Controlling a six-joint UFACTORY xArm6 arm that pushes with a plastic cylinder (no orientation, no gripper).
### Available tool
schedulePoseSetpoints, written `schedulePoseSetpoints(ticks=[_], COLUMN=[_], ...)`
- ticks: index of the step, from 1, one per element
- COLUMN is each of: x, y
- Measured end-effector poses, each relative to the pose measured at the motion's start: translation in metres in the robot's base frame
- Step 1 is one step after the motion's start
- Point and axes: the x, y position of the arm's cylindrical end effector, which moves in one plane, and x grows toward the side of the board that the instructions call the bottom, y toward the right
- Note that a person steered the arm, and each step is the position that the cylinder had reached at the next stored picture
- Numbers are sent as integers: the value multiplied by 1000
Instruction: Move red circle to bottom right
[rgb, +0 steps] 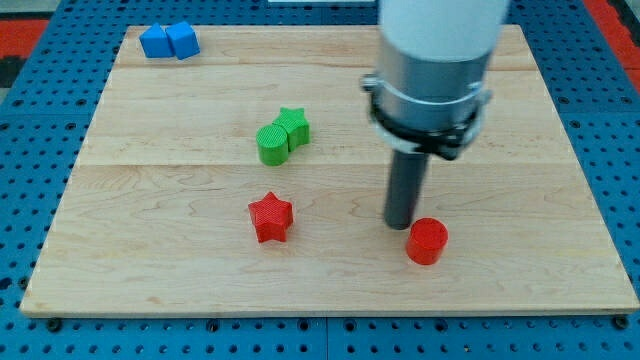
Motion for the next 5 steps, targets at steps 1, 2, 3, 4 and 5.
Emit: schedulePoseSetpoints(ticks=[1,2,3,4,5], x=[0,1,27,38,38], y=[35,-21,-43,-2,58])
